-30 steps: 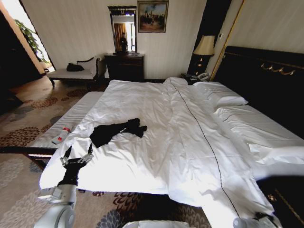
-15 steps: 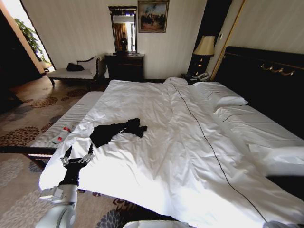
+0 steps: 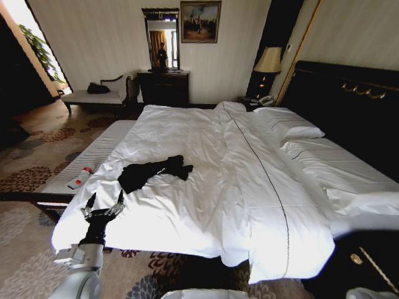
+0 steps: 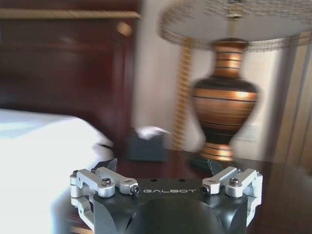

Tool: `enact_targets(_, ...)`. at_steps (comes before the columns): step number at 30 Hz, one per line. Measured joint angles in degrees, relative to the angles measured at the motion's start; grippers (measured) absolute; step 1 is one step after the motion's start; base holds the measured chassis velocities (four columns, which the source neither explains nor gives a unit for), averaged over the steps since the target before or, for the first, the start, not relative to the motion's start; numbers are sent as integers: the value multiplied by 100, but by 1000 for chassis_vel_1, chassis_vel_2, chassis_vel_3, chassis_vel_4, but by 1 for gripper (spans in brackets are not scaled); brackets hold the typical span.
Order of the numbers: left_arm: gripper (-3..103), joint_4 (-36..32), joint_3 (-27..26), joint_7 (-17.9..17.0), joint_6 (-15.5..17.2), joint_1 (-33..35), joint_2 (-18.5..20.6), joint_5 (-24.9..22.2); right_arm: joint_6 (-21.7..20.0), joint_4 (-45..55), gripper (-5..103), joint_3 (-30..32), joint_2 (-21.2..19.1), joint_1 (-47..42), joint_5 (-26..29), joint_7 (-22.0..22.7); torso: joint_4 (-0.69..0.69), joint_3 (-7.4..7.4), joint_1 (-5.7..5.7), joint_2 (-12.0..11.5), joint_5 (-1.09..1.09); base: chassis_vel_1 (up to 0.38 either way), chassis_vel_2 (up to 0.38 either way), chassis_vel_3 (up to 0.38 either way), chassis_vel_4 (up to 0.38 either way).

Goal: Fold the clothes on the bed.

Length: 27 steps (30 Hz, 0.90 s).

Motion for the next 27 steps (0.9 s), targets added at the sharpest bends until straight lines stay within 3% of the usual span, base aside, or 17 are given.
enact_targets(2,100,-24,-19,0,6,16,0,0,99,115,100,-106,-10,58,12,-235,0,0,0,0,-1,0,0,0,0)
enact_targets(5,100,-99,-74,-36,112,91,4,3,339,405,100,-531,-78,286,84,-1043,1,0,0,0,-1,0,0,0,0)
enact_targets(6,100,-99,-74,-36,112,91,4,3,339,405,100,-531,-78,286,84,-1043,1,0,0,0,-1,0,0,0,0)
enact_targets(10,100,-217,-204,-107,235,193,53,1,359,780,100,-1227,-264,641,561,-2126,2,1,0,-1,-1,0,0,0,0)
enact_targets(11,100,-217,-204,-107,235,193,53,1,359,780,100,-1227,-264,641,561,-2126,2,1,0,-1,-1,0,0,0,0)
enact_targets(15,100,-266,-250,-121,265,185,209,-138,474,987,100,-1615,-323,742,376,-2890,-1,0,0,-1,-1,0,0,0,0)
enact_targets(21,100,-267,-183,-135,265,154,274,-204,688,1313,100,-1968,-312,672,-44,-3092,2,0,0,0,-2,0,0,0,0)
enact_targets(23,100,-280,-129,-144,265,130,286,-232,745,1465,100,-2064,-281,555,-306,-3323,-3,0,0,0,-2,0,0,0,0)
enact_targets(27,100,-288,-104,-169,249,126,278,-297,896,1686,100,-2242,-255,283,-648,-3694,1,0,0,0,-2,0,0,0,0)
